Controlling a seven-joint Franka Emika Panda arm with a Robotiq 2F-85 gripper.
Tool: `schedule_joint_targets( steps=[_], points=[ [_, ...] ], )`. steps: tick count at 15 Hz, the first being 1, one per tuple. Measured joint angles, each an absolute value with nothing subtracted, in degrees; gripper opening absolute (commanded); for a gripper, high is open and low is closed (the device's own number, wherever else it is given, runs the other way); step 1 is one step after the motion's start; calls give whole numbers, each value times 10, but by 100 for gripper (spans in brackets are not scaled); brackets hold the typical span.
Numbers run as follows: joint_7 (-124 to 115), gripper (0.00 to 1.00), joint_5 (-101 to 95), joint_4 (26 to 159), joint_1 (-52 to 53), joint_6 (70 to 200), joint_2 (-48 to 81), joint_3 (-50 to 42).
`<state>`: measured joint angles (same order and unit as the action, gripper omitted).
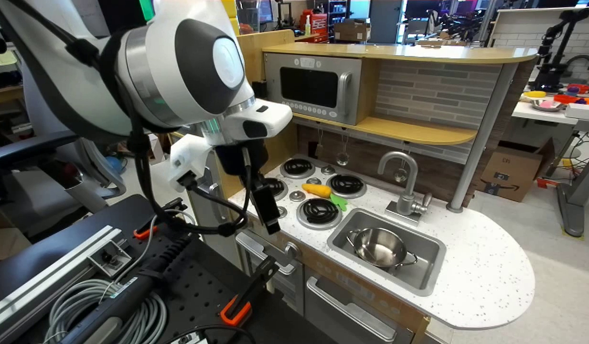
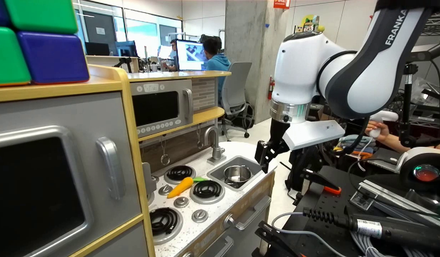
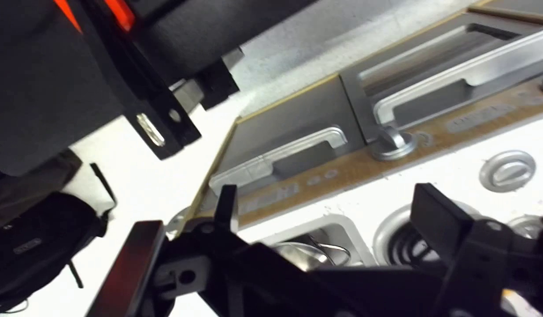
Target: Pick up the carrot plush toy from the stove and put it in the pot.
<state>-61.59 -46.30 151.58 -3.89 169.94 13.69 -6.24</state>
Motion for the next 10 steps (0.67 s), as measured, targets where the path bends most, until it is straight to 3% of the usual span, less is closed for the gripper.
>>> schedule_joint_targets(
  steps=[5, 10],
  points=[
    [-431, 100, -266, 1480, -90, 1796, 165, 2],
    [-461, 100, -245, 1341, -58, 1789, 246, -2]
  ],
)
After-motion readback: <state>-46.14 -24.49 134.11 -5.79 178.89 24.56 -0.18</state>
